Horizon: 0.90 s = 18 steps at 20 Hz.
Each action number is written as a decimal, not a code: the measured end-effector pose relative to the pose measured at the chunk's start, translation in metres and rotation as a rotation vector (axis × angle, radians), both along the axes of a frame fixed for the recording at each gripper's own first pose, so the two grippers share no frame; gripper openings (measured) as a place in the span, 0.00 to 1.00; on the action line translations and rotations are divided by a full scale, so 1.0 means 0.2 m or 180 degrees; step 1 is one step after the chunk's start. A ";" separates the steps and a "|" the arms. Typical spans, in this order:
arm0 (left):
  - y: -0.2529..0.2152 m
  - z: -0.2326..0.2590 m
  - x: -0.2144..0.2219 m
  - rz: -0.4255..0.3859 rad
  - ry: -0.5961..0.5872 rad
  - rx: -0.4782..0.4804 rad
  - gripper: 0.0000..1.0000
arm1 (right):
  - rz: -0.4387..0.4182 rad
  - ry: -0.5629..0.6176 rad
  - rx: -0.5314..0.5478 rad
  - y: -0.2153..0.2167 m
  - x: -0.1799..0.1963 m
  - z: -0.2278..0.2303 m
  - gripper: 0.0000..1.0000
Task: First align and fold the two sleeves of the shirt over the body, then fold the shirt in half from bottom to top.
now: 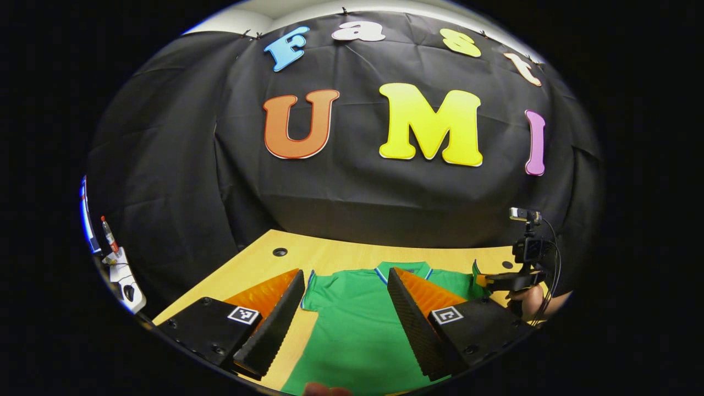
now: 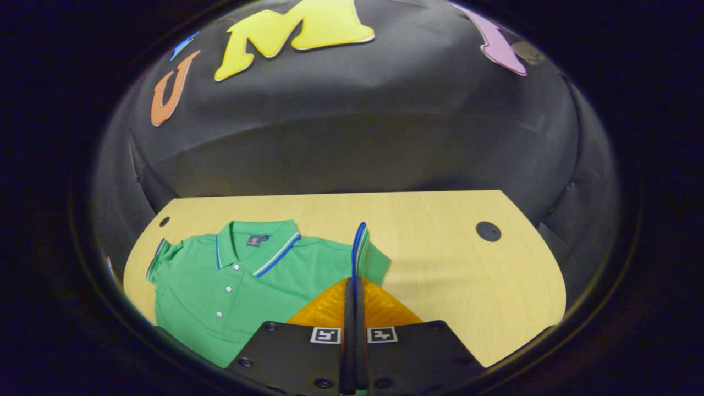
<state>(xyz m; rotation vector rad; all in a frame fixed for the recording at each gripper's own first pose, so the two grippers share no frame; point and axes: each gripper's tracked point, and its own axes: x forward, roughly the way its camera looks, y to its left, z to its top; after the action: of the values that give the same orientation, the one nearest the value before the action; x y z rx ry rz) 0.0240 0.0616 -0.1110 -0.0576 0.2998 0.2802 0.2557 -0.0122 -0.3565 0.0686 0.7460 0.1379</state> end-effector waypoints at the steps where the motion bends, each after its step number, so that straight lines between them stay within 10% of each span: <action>1: 0.03 0.00 -0.02 0.0040 0.0005 0.0008 0.97 | 0.0007 0.0053 -0.0008 0.03 0.00 -0.03 0.02; 8: 0.24 -0.02 -0.13 0.0284 0.0042 -0.0015 0.98 | 0.0096 0.0138 0.0112 0.19 -0.02 -0.05 0.10; 11: 0.30 -0.03 -0.12 0.0243 0.0053 -0.0037 0.98 | 0.0034 0.0038 0.0156 0.18 -0.05 0.07 0.74; 18: 0.47 -0.15 0.00 0.0032 0.0074 -0.0273 0.98 | 0.0180 -0.0349 0.0237 0.16 -0.40 0.59 0.88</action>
<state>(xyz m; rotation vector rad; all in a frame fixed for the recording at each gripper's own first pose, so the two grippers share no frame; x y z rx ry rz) 0.0249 0.1554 -0.1417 -0.1404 0.3348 0.2781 0.1752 0.0190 -0.2392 0.1099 0.6335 0.2218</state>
